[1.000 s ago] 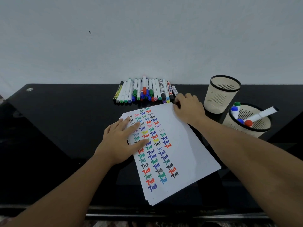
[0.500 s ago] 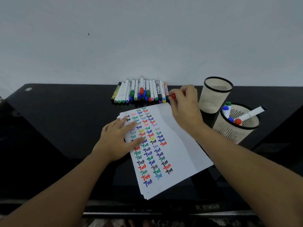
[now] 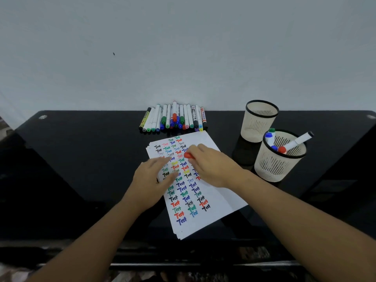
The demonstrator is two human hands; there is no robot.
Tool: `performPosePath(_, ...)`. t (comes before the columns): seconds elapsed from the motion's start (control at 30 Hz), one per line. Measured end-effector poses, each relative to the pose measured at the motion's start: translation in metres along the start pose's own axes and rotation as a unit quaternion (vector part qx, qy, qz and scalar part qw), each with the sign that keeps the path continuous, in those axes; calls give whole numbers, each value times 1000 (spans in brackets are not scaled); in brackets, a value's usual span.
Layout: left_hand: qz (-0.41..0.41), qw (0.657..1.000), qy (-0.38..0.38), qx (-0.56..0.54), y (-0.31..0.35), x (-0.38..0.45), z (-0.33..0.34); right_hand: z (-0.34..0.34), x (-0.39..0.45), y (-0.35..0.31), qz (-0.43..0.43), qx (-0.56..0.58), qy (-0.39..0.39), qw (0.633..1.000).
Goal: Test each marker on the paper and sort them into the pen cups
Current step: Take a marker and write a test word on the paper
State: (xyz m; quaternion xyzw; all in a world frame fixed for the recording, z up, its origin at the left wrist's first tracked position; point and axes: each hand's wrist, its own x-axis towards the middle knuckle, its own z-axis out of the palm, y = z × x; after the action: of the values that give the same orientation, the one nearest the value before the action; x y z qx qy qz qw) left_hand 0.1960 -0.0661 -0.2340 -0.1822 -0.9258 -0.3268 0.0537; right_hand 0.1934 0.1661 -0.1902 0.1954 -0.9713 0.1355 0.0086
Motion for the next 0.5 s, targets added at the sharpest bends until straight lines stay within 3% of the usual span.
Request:
performPosePath(0.1,45,998,25,44,1,-9,6,1,-2,4,9,-92,-34,995)
performPosePath(0.5,109,990,36,80,-2,-7,10,18,-4,-1,-6,-133,-28,991)
